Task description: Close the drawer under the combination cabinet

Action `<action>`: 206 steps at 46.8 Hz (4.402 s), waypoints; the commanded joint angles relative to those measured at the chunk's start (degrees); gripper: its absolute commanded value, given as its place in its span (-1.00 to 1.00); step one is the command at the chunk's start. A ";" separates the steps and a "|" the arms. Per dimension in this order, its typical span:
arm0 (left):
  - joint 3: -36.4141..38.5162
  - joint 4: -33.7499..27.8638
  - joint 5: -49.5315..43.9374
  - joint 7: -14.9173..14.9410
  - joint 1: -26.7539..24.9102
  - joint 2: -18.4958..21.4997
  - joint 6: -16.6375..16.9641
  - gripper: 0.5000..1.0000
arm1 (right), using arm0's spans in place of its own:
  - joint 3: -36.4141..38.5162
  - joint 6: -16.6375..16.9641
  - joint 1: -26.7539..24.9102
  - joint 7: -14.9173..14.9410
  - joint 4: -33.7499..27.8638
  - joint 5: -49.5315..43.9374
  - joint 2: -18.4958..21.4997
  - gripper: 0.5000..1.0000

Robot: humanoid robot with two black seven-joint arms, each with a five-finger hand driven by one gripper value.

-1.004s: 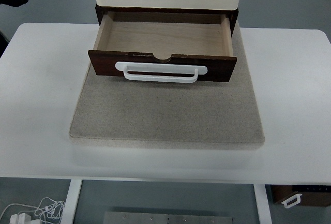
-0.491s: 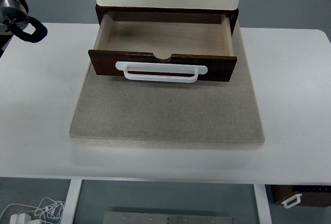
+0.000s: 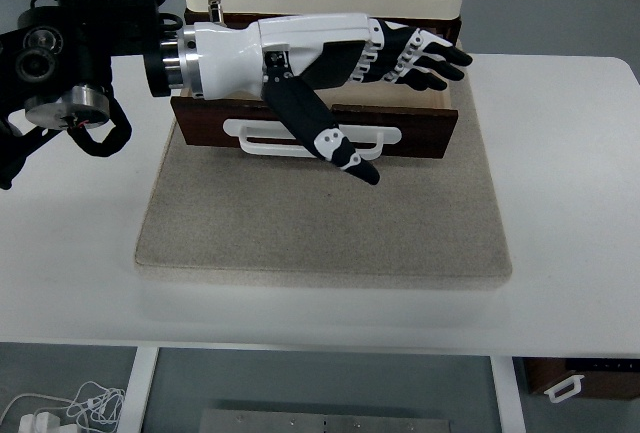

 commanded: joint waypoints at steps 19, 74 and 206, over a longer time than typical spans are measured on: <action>6.84 0.28 6.42 11.36 -1.25 -0.14 -7.60 1.00 | 0.00 -0.03 0.00 0.01 0.00 0.00 0.00 0.81; 8.51 13.81 6.07 32.02 -7.15 -5.67 -7.60 1.00 | 0.00 0.06 0.00 0.01 0.00 0.00 0.00 0.81; 4.29 34.29 10.02 30.35 -8.38 -11.91 -7.60 1.00 | 0.00 0.06 0.00 0.01 0.00 0.00 0.00 0.81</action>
